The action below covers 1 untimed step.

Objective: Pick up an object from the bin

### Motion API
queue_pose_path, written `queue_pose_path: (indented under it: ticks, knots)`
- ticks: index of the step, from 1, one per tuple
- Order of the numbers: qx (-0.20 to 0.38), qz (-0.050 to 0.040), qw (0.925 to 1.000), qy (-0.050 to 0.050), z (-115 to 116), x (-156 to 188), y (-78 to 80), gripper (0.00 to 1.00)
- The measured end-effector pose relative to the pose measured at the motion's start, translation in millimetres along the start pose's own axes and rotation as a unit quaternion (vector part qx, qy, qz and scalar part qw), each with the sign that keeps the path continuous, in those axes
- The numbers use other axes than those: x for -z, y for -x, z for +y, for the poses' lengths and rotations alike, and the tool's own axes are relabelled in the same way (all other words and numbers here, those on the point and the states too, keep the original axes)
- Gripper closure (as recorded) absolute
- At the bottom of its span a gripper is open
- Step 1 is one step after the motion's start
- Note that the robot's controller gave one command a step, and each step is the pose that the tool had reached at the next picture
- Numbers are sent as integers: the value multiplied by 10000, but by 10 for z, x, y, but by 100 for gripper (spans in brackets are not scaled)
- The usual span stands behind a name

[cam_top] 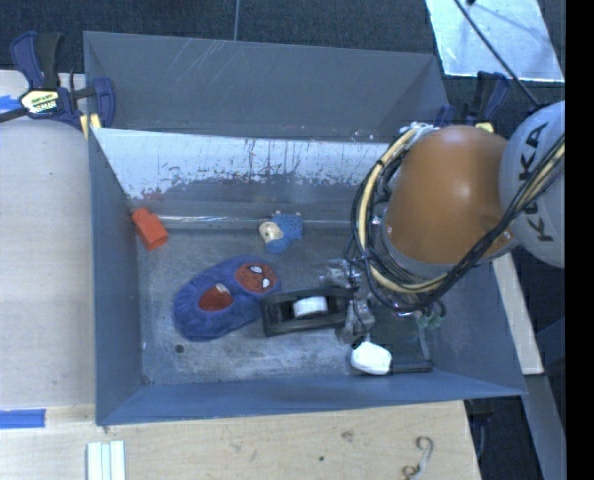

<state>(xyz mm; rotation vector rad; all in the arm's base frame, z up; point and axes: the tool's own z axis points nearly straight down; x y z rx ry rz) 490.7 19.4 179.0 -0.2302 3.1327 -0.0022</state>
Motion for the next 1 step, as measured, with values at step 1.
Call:
queue_pose_path:
  ticks: [1]
  knots:
    - [-7,6,10000,1,-5,54,-5,100]
